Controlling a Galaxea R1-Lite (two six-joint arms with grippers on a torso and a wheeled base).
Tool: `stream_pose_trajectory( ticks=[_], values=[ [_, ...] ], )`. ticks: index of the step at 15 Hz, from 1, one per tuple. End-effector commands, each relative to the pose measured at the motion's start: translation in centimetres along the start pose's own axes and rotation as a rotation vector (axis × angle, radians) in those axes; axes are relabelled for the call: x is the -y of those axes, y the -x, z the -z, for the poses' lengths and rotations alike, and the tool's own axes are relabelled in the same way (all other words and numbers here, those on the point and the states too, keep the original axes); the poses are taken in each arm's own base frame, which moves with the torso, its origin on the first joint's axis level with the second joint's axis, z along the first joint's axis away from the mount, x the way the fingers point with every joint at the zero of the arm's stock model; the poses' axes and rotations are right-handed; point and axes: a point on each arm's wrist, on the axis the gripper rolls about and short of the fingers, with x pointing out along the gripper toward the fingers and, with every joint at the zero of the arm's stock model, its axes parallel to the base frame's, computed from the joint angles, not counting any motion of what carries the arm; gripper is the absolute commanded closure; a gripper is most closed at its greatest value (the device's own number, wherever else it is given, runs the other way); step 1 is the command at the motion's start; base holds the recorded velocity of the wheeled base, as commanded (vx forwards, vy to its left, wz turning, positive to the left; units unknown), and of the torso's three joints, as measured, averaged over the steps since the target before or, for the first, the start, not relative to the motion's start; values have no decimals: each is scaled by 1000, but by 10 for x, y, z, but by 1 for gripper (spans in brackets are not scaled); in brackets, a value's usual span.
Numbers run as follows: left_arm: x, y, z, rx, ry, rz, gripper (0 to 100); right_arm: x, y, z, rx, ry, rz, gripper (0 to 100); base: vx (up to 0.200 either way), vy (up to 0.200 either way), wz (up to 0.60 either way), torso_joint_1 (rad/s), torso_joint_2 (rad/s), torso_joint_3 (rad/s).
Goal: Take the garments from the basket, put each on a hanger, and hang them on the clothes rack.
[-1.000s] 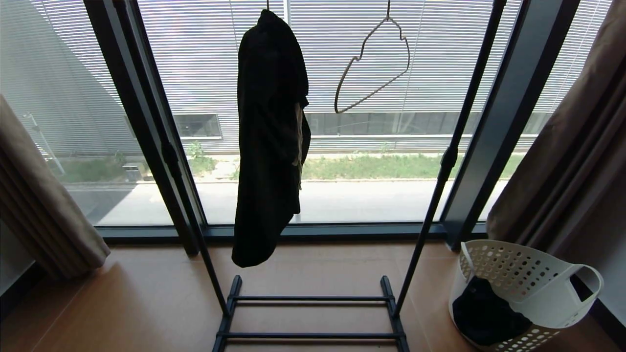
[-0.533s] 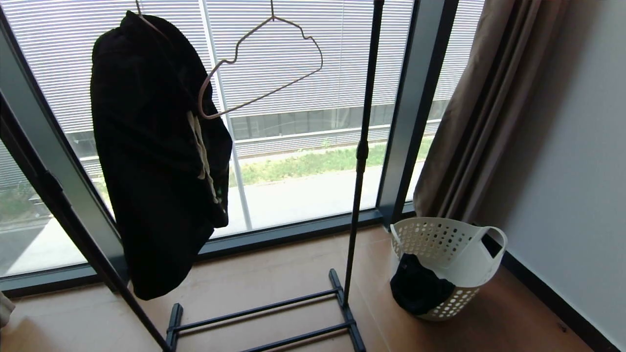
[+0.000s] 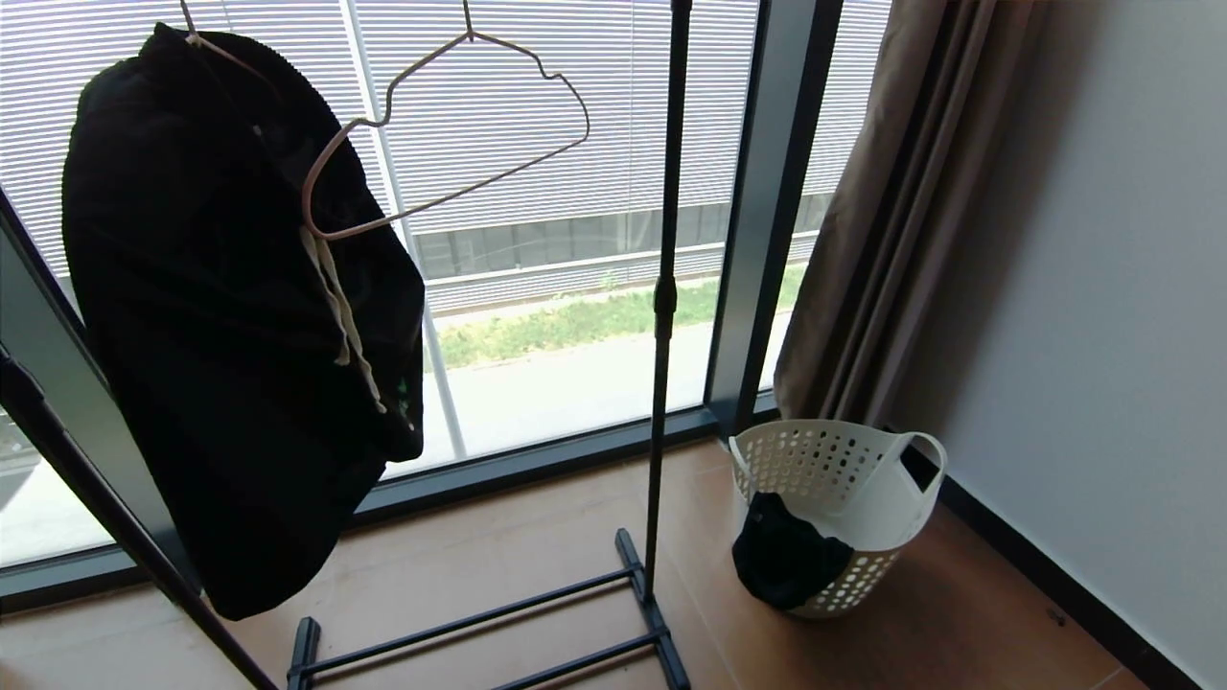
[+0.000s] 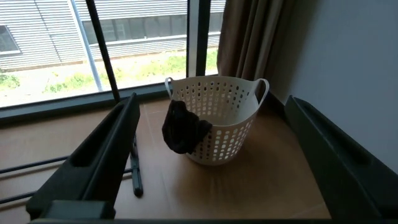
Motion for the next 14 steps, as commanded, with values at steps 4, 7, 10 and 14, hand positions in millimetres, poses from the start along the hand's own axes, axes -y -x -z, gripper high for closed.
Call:
stream_pose_trajectory(
  ticks=[4, 7, 10, 14],
  values=[
    [0, 0, 0, -1, 0, 1, 0, 0, 0, 0, 1, -1, -1, 0, 0, -200, 0, 2, 2, 5],
    [0, 0, 0, -3, 0, 1, 0, 0, 0, 0, 1, -1, -1, 0, 0, -200, 0, 2, 2, 2],
    [0, 0, 0, -1, 0, -1, 0, 0, 0, 0, -1, 0, -1, 0, 67, 0, 0, 1, -1, 1],
    [0, 0, 0, -1, 0, 1, 0, 0, 0, 0, 1, 0, 1, 0, 200, 0, 0, 2, 2, 2]
  ],
)
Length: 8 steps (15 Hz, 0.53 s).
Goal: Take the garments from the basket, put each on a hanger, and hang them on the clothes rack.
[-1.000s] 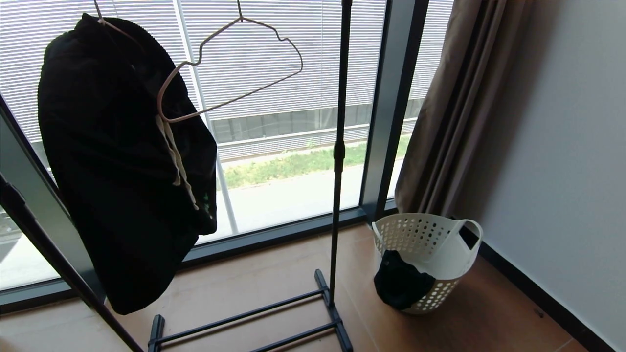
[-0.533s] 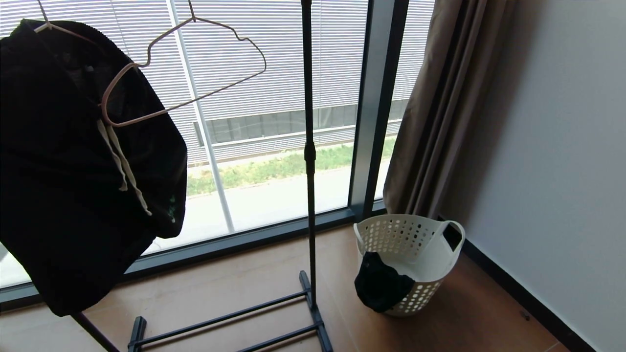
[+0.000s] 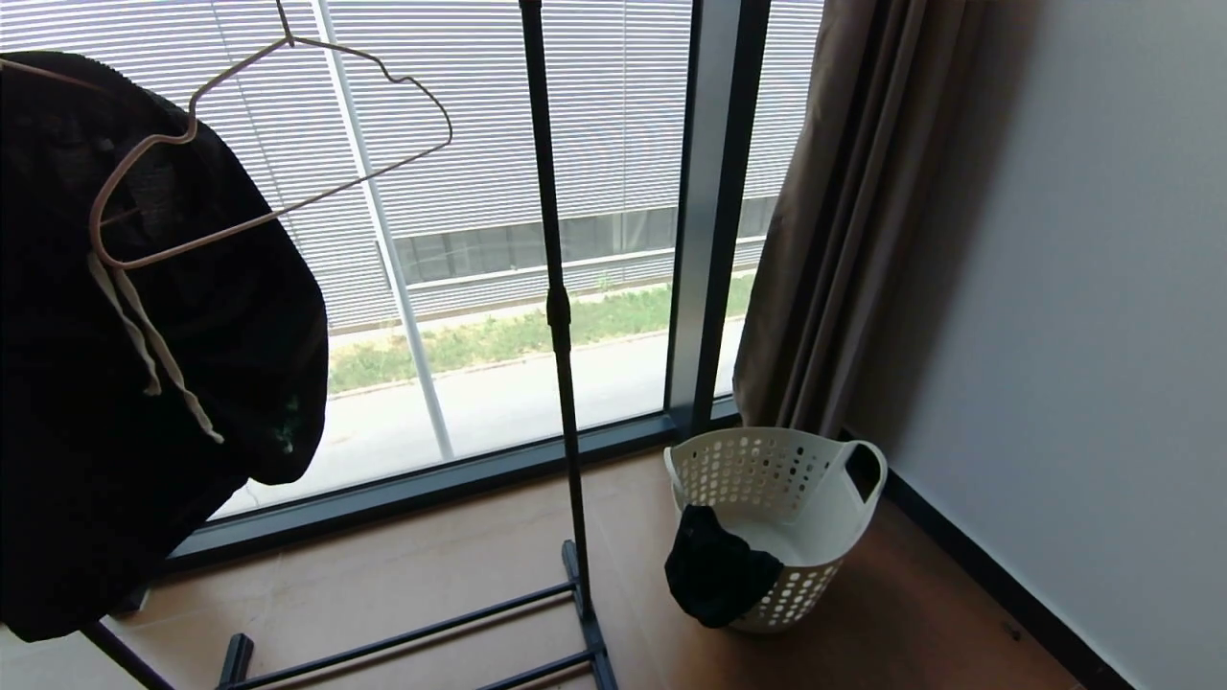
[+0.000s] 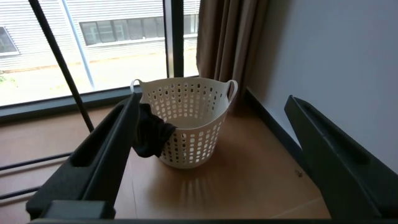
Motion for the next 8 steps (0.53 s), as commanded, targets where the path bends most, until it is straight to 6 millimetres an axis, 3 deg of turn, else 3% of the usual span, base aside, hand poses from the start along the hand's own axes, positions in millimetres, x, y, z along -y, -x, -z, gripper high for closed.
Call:
stream_pose_trajectory(
  ticks=[1, 4, 8],
  values=[
    [0, 0, 0, -2, 0, 0, 0, 0, 0, 0, 2, -1, 1, 0, 200, 0, 0, 7, 2, 2],
    [0, 0, 1, -4, 1, 0, 0, 0, 0, 0, 2, 1, 1, 0, 200, -200, 0, 1, 4, -1],
    [0, 0, 0, -2, -9, 1, 0, 0, 0, 0, 2, -1, -1, 0, 0, 0, 0, 0, 0, 0]
  ],
)
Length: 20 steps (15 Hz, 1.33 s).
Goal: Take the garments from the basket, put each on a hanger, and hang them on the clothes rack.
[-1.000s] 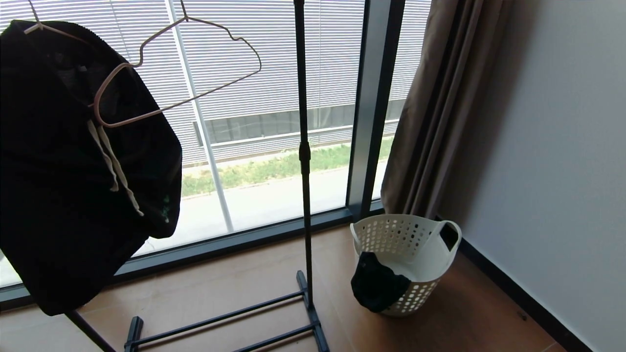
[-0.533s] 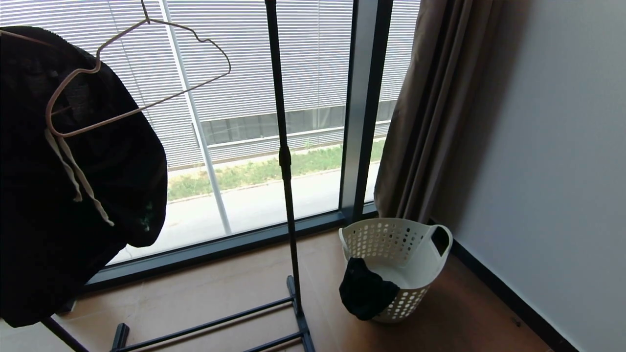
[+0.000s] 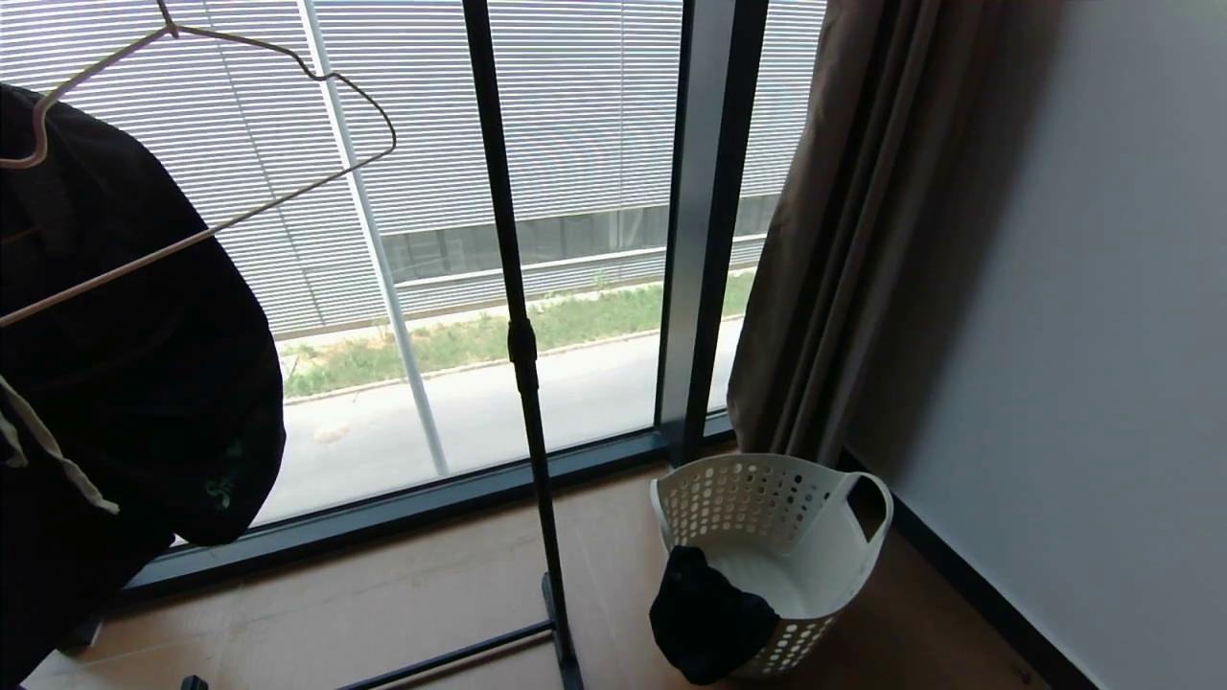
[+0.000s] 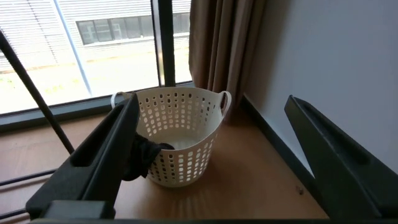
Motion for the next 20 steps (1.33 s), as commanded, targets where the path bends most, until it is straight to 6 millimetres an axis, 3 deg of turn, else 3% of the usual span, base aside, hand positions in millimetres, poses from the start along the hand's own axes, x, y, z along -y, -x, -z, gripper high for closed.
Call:
stream_pose_trajectory(
  ticks=[1, 13, 20],
  values=[
    [0, 0, 0, 1, 0, 1, 0, 0, 0, 0, -2, 0, 1, 0, 0, 0, 0, 0, 0, 0],
    [0, 0, 0, 0, -3, 3, 0, 0, 0, 1, -3, -3, 5, 0, 0, 0, 0, -2, 116, 108],
    [0, 0, 0, -2, -3, 0, 0, 0, 0, 1, -3, -5, 5, 0, 0, 0, 0, 2, 18, -159]
  ],
)
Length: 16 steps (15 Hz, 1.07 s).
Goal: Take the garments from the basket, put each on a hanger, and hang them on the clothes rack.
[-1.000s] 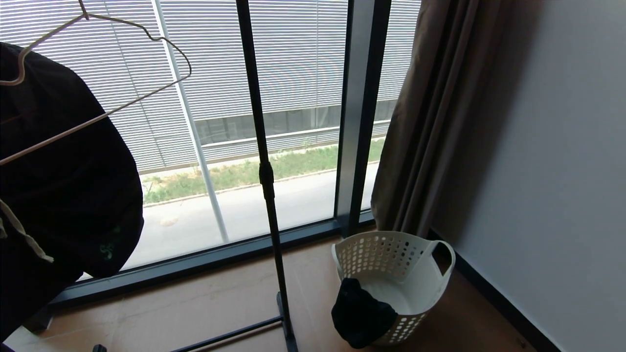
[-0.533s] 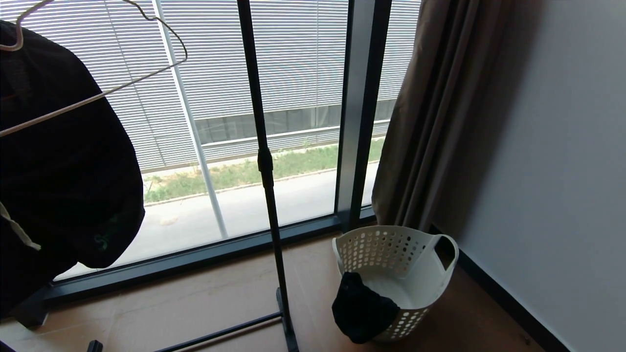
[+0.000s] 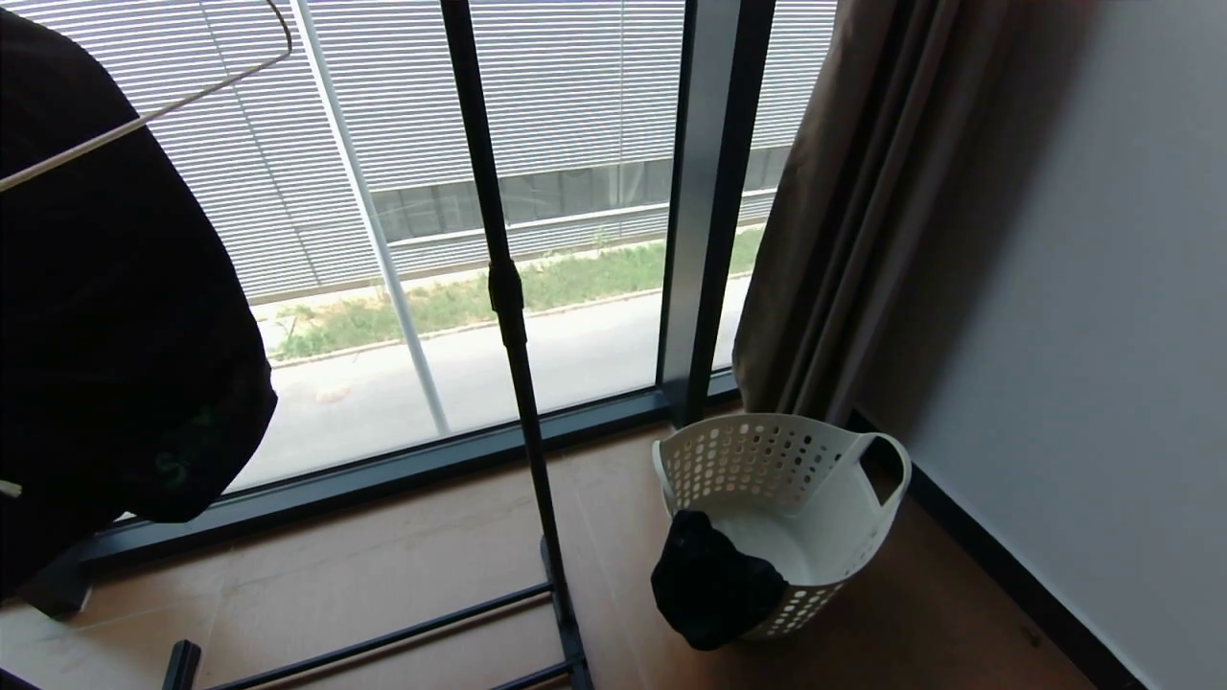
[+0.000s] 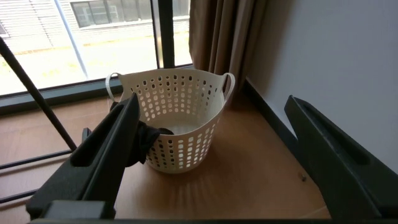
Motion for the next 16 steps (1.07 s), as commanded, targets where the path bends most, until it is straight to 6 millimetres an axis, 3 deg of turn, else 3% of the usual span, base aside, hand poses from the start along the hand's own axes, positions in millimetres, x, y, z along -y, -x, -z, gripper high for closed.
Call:
stream_pose_trajectory(
  ticks=[1, 16],
  values=[
    [0, 0, 0, -2, -1, 1, 0, 0, 0, 0, -1, 0, 0, 0, 0, 0, 0, 2, 12, -193],
    [0, 0, -1, -2, 14, 3, 0, 0, 0, 0, -1, 0, 0, 0, 0, 0, 0, 4, 5, -197]
  ],
)
